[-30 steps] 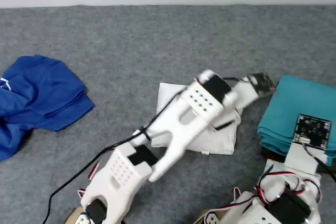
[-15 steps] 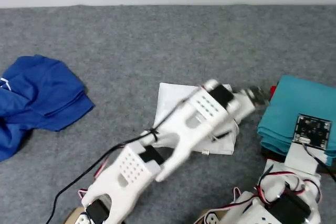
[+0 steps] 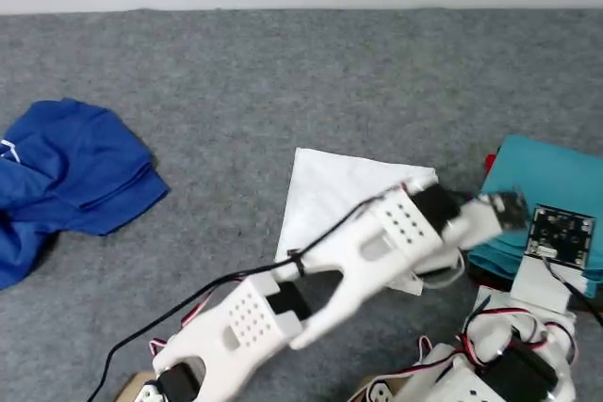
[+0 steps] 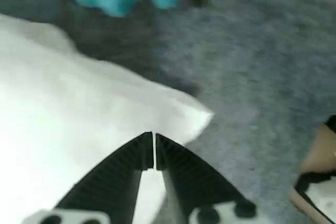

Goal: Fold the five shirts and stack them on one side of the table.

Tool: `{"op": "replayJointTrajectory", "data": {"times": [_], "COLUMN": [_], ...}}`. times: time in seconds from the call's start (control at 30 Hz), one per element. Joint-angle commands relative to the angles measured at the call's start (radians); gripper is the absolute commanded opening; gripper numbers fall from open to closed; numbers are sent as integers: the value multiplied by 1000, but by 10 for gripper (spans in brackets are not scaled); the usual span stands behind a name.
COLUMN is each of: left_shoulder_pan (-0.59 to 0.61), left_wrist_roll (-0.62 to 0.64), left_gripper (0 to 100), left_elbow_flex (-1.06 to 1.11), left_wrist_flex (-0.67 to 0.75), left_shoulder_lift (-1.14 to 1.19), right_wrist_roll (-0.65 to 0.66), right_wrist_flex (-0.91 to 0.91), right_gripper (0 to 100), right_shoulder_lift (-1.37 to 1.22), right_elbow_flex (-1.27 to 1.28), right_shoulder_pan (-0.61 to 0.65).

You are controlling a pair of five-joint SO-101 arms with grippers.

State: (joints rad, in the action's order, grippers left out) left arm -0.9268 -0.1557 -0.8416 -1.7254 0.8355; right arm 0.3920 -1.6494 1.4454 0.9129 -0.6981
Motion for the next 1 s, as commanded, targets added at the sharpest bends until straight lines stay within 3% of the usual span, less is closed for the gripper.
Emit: {"op": "replayJointTrajectory", "data": {"times": [0.0, 0.2, 0.6, 0.97], "left_shoulder_pan": [60, 127, 172, 219], "left_wrist_roll": [-8, -9, -8, -3], "left_gripper": [14, 14, 14, 14], "left_elbow_flex": [-76, -166, -194, -237], "left_wrist_flex": [-31, -15, 285, 339], "left_shoulder_lift": [-15, -5, 107, 210], "right_wrist_roll": [-9, -9, -9, -9], "right_wrist_flex": [19, 19, 19, 19], "right_gripper": [40, 40, 40, 40], "right_shoulder_lift": [7, 7, 7, 7], "right_elbow_flex": [-3, -3, -3, -3], "right_shoulder_pan": [-5, -5, -5, -5]}}
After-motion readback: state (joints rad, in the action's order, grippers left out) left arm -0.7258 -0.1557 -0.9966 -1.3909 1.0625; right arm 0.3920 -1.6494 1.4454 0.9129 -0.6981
